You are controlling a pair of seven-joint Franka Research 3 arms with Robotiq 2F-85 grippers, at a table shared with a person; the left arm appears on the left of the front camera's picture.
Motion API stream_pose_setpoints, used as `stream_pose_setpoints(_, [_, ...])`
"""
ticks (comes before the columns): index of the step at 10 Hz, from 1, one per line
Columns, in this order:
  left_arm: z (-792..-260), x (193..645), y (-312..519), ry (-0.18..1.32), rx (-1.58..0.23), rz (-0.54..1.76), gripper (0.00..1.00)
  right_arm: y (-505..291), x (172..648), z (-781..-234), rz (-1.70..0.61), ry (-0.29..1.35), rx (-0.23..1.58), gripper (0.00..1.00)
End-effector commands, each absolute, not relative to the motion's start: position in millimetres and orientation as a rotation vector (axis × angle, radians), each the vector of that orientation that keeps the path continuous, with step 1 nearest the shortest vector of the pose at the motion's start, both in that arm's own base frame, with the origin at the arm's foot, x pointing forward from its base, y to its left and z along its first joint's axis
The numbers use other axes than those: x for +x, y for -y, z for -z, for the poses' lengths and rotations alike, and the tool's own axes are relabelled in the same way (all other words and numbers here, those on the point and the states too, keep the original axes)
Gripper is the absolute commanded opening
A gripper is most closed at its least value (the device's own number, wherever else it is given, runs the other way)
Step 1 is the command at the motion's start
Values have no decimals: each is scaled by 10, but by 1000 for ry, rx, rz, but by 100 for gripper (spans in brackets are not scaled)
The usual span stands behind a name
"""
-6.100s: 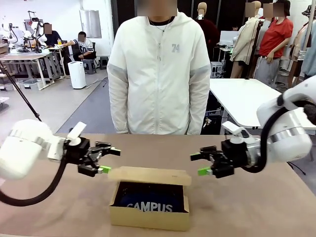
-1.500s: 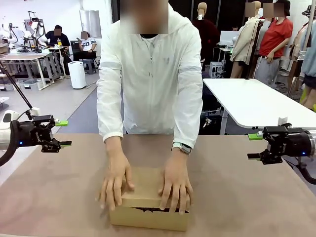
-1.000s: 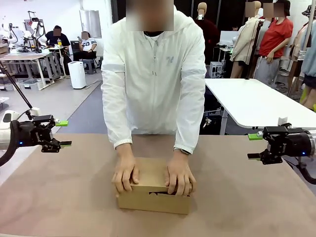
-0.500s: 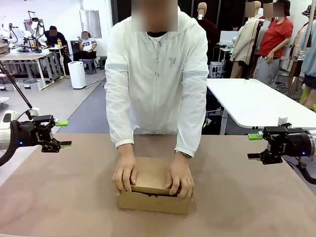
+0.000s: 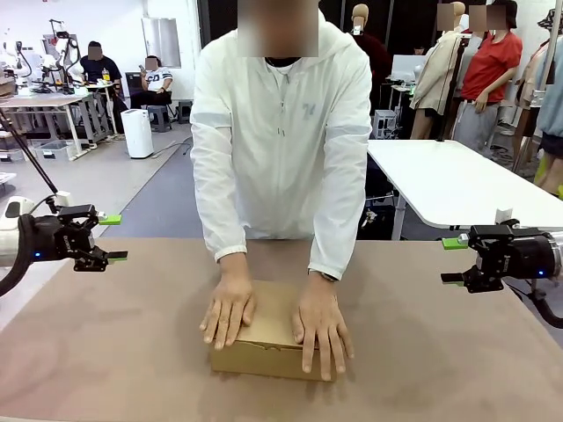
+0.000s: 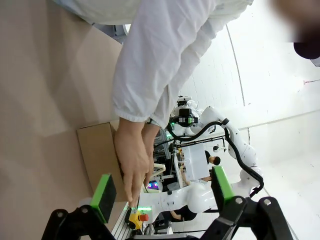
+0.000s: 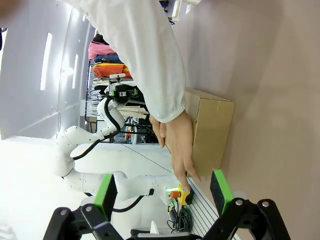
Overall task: Pack the items into the box.
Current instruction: Close the Mailer Box.
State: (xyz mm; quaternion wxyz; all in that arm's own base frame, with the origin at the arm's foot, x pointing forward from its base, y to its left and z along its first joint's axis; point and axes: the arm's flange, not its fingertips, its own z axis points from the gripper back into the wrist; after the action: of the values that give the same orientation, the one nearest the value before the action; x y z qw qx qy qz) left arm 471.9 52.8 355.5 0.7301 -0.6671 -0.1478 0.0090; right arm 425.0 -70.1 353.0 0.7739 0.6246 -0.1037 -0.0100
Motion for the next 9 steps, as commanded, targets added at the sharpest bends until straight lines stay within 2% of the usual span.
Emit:
stream_pose_setpoints(1, [-3584, 4699, -551, 332, -1459, -6, 100, 678, 4257, -3530, 25, 244, 1369, 100])
stream_pose_setpoints(9, [-3584, 4699, -551, 332, -1459, -6, 100, 678, 4257, -3530, 25, 244, 1369, 100])
